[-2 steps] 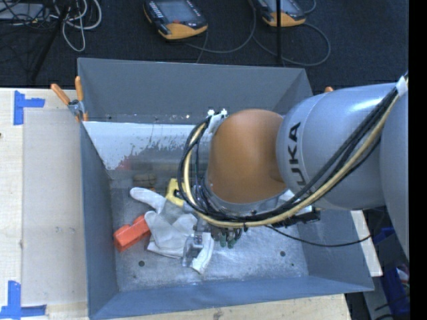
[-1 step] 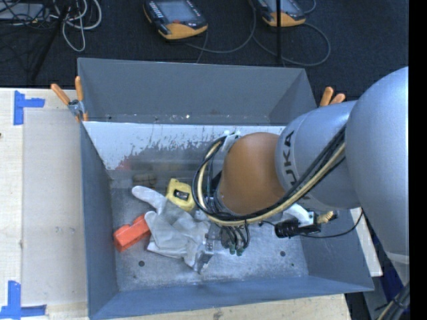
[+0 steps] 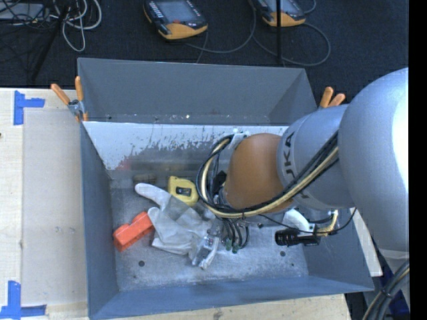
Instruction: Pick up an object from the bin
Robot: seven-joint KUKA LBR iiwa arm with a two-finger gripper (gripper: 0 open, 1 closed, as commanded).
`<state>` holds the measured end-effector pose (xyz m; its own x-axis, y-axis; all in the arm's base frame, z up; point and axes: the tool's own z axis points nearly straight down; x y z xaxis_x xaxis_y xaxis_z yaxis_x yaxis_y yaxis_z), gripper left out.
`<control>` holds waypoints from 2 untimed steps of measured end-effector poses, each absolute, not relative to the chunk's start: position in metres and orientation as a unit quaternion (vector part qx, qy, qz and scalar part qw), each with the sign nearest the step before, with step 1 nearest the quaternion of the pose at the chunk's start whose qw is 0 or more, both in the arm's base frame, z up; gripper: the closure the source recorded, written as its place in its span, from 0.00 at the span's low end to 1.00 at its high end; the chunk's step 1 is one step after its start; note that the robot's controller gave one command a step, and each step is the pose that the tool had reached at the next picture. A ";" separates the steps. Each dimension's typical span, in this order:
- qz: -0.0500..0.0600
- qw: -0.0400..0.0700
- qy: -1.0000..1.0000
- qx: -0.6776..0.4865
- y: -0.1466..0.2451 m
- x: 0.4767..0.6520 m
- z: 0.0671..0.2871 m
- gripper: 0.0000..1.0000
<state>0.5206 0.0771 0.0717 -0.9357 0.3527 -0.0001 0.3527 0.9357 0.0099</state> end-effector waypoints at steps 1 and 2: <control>-0.002 0.006 0.994 0.105 0.116 0.518 0.073 0.00; 0.004 0.004 0.984 0.179 0.080 0.524 0.075 1.00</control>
Offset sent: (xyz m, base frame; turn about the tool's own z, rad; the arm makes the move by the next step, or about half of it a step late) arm 0.0000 0.0000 0.0000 0.0000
